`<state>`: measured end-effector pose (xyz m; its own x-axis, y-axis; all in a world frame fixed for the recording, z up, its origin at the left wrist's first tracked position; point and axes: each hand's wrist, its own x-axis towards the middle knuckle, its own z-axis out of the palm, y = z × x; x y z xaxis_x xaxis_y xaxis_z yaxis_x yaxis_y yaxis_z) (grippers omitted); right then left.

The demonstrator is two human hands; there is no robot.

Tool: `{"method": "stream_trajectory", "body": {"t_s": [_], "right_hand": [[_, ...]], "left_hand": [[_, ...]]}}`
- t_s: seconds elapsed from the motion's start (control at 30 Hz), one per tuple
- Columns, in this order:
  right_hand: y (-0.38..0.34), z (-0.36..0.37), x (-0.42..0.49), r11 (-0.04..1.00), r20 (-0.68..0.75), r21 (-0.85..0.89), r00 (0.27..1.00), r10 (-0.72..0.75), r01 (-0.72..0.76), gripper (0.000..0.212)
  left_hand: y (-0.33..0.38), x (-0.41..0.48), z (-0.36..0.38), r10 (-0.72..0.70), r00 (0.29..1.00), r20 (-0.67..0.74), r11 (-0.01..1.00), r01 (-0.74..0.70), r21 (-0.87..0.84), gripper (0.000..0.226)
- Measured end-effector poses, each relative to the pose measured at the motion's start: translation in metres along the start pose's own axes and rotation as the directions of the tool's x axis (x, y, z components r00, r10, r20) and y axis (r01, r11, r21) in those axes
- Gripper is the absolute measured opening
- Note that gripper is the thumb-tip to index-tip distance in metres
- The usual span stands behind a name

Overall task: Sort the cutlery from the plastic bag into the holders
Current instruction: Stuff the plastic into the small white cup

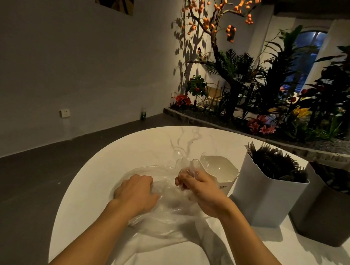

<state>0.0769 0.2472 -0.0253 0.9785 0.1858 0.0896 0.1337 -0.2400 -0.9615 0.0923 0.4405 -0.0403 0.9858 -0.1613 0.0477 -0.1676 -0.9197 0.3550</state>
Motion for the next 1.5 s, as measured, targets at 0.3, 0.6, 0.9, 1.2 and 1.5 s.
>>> {"method": "stream_trajectory", "body": {"t_s": [0.3,0.6,0.9,1.2,1.5], "right_hand": [[-0.017,-0.001,0.0,0.879,-0.172,0.473,0.985,0.031,0.055,0.024],[-0.025,0.01,-0.006,0.899,-0.063,0.431,0.992,0.113,-0.075,0.02],[-0.045,0.015,-0.023,0.928,-0.059,0.373,0.998,0.009,0.014,0.032],[-0.043,0.004,-0.039,0.919,-0.022,0.392,0.999,-0.043,0.048,0.035],[-0.031,-0.034,-0.046,0.937,0.116,0.348,0.993,-0.006,-0.035,0.019]], "left_hand": [[0.007,-0.006,-0.008,-0.057,0.998,-0.007,0.998,0.057,0.01,0.033],[0.026,-0.013,-0.039,-0.035,0.997,0.067,0.995,0.029,0.095,0.011],[0.056,-0.021,-0.063,0.055,0.998,-0.005,0.58,-0.036,-0.814,0.042],[0.092,-0.028,-0.038,0.256,0.954,0.159,0.142,0.126,-0.982,0.033],[0.115,-0.019,-0.016,0.323,0.935,0.145,0.185,0.088,-0.979,0.028]]}}
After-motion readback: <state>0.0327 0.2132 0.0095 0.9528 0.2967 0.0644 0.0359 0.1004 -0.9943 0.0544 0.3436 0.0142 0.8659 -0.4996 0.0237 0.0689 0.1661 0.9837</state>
